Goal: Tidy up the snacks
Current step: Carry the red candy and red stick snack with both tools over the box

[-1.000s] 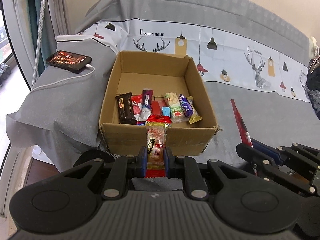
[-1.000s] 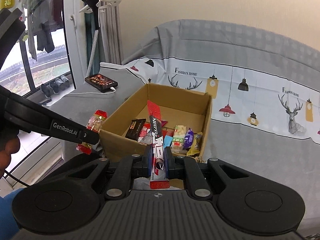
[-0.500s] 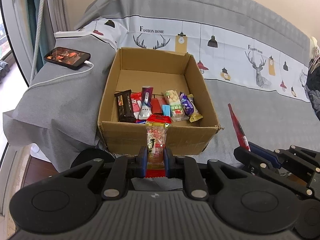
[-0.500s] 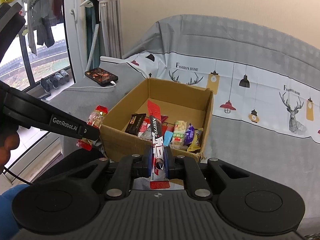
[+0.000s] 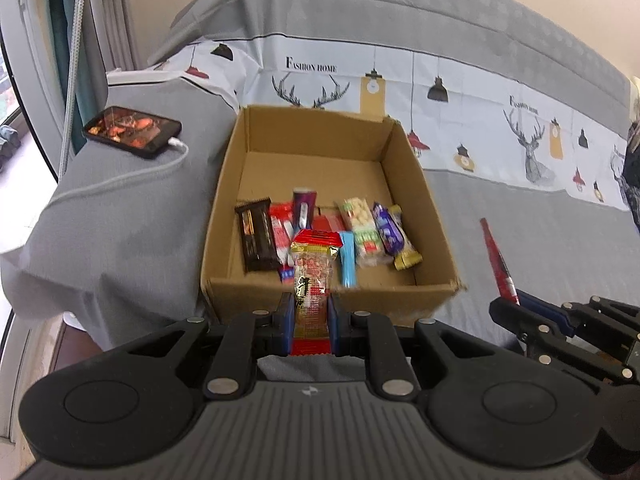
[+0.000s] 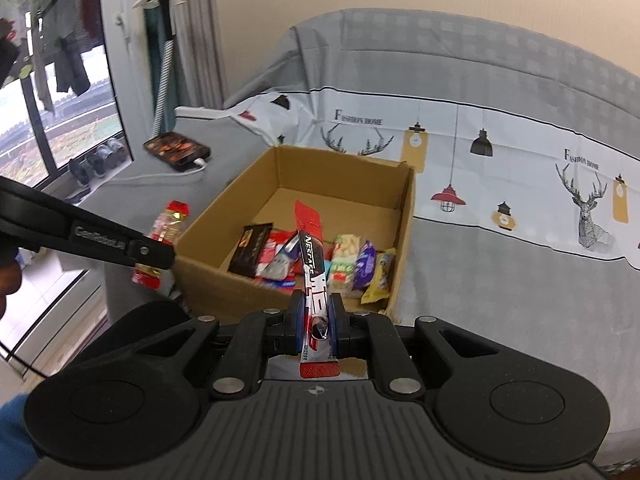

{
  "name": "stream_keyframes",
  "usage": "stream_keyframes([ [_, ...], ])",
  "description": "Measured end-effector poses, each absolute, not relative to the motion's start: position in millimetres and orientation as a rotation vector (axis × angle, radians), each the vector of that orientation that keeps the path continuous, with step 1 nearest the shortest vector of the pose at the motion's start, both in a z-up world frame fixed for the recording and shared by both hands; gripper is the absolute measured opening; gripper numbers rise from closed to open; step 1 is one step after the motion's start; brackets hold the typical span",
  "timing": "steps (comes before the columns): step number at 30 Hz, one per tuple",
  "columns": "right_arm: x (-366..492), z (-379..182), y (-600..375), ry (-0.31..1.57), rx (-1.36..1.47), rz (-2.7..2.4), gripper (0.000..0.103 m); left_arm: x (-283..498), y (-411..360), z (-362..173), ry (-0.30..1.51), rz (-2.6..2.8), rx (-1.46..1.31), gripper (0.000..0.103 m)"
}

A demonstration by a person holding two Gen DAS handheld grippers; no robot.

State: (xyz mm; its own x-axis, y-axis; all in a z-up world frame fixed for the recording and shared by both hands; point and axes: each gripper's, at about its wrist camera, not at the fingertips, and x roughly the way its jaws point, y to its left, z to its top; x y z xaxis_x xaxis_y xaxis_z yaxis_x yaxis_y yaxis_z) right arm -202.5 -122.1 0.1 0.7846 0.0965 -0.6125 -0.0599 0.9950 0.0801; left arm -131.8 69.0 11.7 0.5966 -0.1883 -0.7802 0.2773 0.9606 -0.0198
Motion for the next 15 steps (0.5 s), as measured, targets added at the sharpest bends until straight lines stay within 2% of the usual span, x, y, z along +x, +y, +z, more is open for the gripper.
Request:
stream_keyframes([
  [15, -109.0, -9.7, -138.2, 0.699, 0.095, 0.074, 0.012, -35.4, 51.3, 6.2, 0.917, -0.264, 0.114, 0.018],
])
